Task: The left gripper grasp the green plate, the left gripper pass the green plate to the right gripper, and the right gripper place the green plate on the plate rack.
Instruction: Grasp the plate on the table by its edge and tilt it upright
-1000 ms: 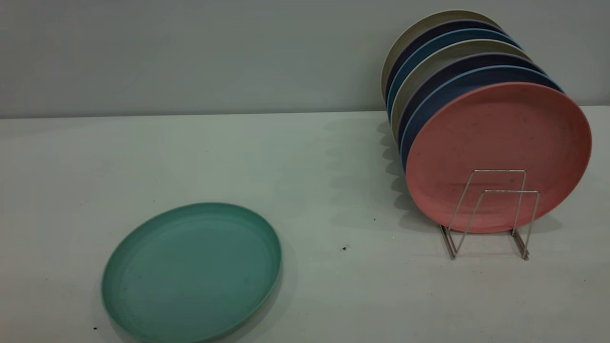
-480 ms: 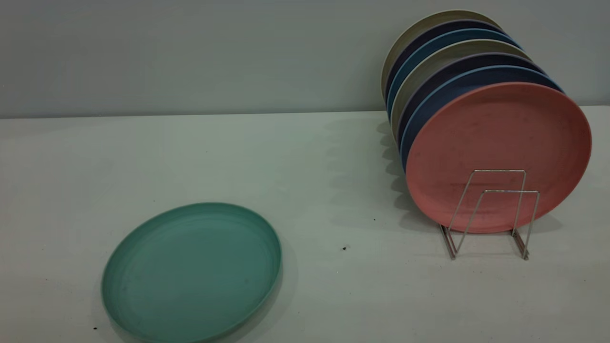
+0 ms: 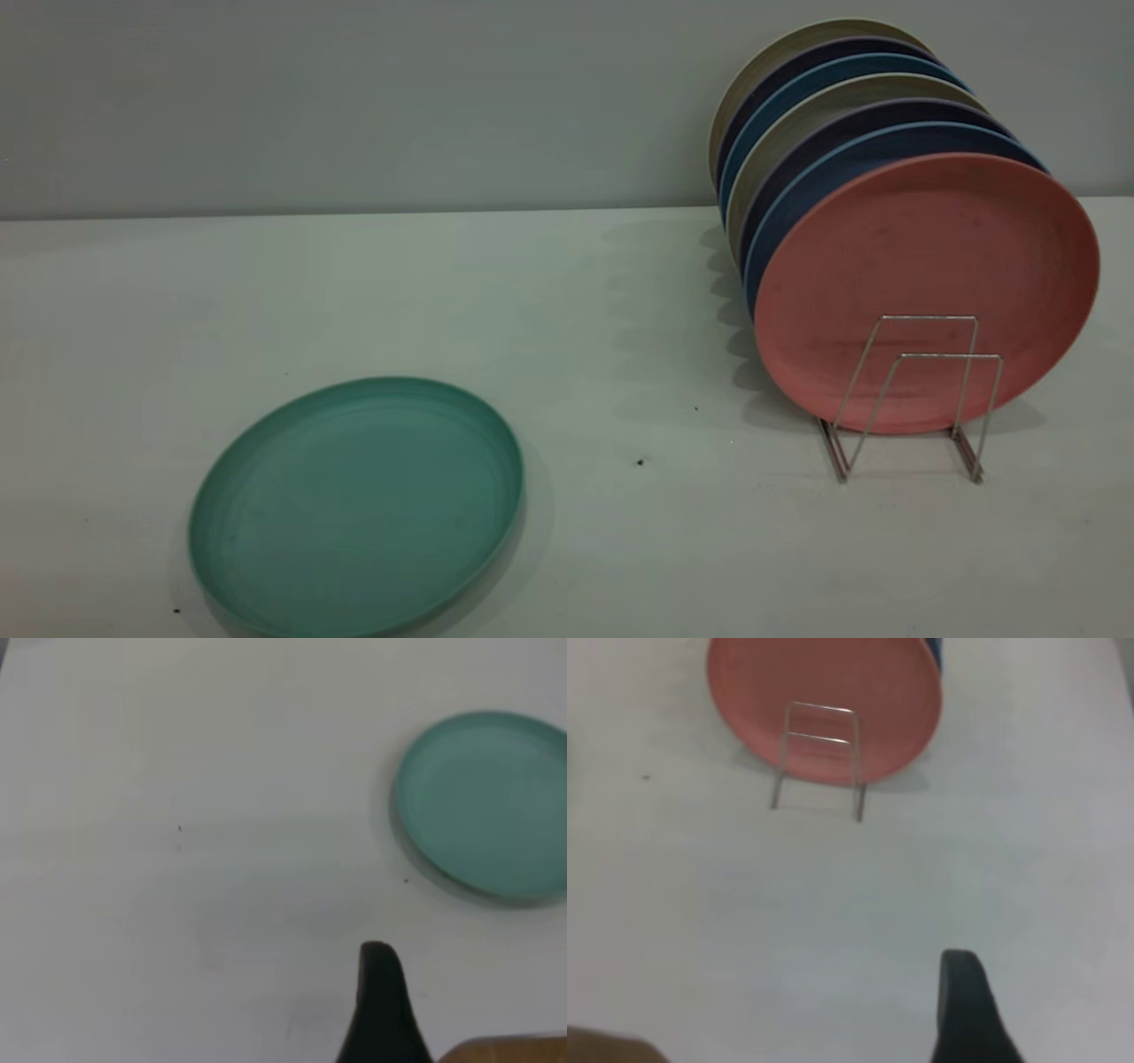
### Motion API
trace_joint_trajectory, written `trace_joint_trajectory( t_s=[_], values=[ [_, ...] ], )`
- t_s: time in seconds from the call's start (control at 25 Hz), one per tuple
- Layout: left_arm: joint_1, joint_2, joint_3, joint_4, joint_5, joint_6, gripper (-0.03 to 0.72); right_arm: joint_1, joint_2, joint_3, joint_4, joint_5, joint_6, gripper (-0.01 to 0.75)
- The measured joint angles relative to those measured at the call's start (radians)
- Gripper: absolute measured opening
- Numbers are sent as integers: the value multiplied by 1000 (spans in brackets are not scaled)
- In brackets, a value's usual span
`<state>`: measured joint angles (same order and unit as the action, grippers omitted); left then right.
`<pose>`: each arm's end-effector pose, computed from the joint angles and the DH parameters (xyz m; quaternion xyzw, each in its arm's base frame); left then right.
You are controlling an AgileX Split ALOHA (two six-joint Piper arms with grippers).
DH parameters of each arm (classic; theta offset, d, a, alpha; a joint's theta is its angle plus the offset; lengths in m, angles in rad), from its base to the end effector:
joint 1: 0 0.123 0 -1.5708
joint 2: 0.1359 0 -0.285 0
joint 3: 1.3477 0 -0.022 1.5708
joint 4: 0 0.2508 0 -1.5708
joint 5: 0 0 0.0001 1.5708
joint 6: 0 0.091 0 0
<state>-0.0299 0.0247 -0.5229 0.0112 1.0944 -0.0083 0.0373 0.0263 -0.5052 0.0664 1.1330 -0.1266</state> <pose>-0.0050 0.0011 0.2811 0.0090 0.8623 -0.0041 0.5063 -0.0050 0.0053 0.2733 -0.0738 0.8731 0.0116 0.4819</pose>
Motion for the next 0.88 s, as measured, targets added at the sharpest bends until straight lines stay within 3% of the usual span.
trace_joint_trajectory(
  t_s=[0.16,0.44,0.64,0.88],
  values=[
    [0,164,-64,12,-65,-7,563,0,184,-61,6,-63,-5,458],
    [0,560,-204,8,-239,-8,563,0,533,-140,108,-304,-85,458],
    [0,832,-300,-31,-293,-8,563,0,760,-154,293,-479,-294,458],
    [0,1145,-382,-106,-393,24,539,40,1037,-223,680,-532,-657,458]
  ],
)
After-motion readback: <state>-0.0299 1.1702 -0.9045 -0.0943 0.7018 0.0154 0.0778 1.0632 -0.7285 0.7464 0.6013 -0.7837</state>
